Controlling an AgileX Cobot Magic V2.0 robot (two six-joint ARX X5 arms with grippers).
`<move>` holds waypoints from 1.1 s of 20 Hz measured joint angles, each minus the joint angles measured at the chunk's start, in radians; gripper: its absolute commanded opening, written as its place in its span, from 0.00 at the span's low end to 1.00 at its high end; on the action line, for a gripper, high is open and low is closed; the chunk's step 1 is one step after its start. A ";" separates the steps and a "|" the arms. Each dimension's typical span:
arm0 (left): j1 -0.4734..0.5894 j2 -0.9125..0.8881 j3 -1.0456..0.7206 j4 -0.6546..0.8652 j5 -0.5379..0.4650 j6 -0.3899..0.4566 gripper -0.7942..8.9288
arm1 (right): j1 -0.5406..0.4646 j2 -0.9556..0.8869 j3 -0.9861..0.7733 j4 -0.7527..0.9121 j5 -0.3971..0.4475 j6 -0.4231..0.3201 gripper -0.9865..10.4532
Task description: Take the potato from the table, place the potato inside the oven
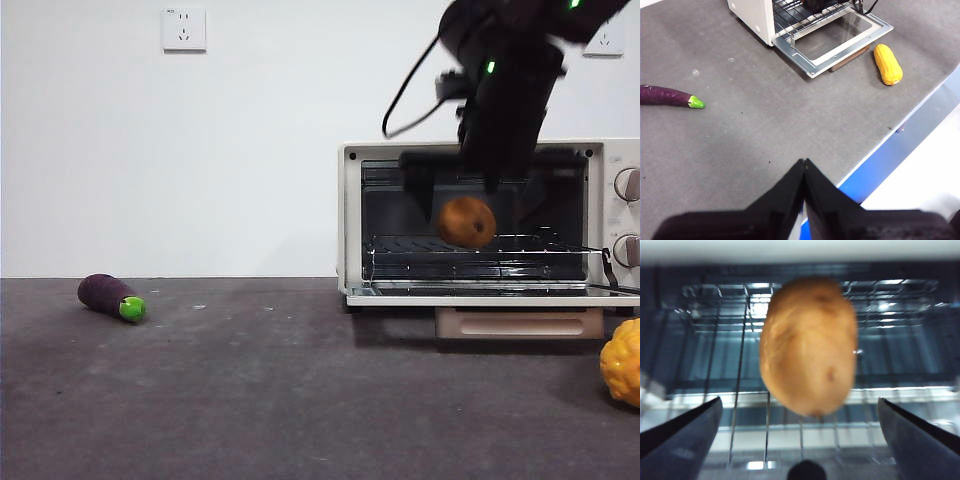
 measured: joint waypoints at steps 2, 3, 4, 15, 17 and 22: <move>0.000 0.000 0.000 0.000 0.000 0.000 0.08 | 0.003 -0.069 0.000 -0.055 0.000 0.001 0.59; 0.000 0.000 0.000 0.000 0.000 0.000 0.08 | 0.003 -0.094 0.000 -0.083 -0.002 0.001 0.58; 0.000 0.000 0.000 0.000 0.000 0.000 0.08 | 0.005 -0.117 0.000 -0.119 -0.003 0.001 0.58; 0.000 0.138 0.000 0.000 -0.408 -0.026 0.08 | 0.144 -0.548 0.000 -0.594 0.036 -0.012 0.58; 0.000 0.208 0.000 0.019 -0.414 -0.045 0.08 | 0.182 -0.647 0.000 -0.694 0.050 -0.030 0.58; 0.000 0.351 0.000 0.163 -0.390 -0.052 0.08 | 0.230 -0.815 0.000 -0.842 0.055 -0.037 0.43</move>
